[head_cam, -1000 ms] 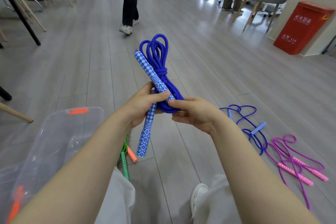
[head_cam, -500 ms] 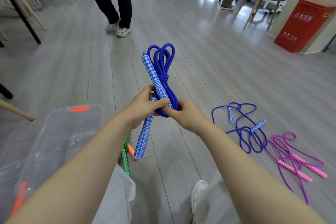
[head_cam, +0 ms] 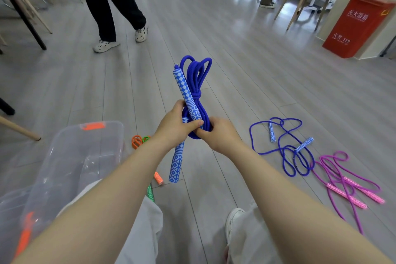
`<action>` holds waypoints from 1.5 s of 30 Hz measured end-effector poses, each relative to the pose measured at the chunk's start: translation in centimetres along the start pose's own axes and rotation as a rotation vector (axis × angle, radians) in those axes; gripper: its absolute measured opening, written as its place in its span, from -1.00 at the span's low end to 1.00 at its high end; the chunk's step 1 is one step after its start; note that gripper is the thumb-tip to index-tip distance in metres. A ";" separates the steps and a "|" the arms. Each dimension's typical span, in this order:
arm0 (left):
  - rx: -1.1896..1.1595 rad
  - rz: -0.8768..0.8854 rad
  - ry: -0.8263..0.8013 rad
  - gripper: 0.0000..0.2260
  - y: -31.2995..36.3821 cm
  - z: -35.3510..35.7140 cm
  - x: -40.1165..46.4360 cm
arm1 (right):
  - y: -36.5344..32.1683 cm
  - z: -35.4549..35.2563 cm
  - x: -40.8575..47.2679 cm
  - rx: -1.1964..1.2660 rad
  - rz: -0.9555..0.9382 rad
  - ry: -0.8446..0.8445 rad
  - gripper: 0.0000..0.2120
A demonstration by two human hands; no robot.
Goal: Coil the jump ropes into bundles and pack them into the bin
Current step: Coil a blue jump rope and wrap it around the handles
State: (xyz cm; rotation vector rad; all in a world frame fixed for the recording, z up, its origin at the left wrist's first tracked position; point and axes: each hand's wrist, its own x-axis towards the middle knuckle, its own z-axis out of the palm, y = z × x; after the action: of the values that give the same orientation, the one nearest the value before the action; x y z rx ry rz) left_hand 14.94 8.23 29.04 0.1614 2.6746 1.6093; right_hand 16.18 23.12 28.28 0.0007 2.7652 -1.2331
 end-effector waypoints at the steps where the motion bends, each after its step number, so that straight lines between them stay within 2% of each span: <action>1: 0.010 0.000 0.004 -0.59 0.0 0.0 0.0 | 0.0 0.1 0.0 -0.001 0.000 0.004 -0.79; 15: 0.144 0.009 0.120 -0.57 -0.6 0.9 -0.2 | -0.4 1.5 0.7 -0.103 0.035 0.041 -0.79; 23: 0.092 -0.003 0.140 -0.59 -0.6 0.3 0.5 | -1.3 1.5 1.0 -0.139 0.036 0.077 -0.74; 27: -0.009 0.005 0.156 -0.62 -0.1 0.0 0.4 | -1.6 1.3 0.8 -0.016 -0.033 0.094 -0.78; 32: -0.225 -0.021 0.079 -0.62 0.5 -0.4 0.5 | -2.1 -0.9 0.9 -0.008 -0.063 -0.007 -0.83; 37: -0.326 -0.013 0.008 -0.67 0.5 -0.9 0.9 | -1.9 -2.9 0.5 0.239 0.121 -0.142 -0.68; 41: -0.365 -0.001 -0.114 -0.70 0.7 -1.1 1.0 | -1.5 -3.2 0.6 0.209 0.036 -0.095 -0.79; 45: -0.313 0.008 -0.073 -0.72 1.1 -1.0 0.8 | -1.5 -3.0 0.7 0.088 0.054 -0.073 -0.70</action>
State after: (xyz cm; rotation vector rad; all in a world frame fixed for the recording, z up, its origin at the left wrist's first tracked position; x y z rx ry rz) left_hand 14.21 7.96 30.49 0.2193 2.3342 1.9538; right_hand 15.11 24.29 31.30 0.0369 2.6290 -1.3125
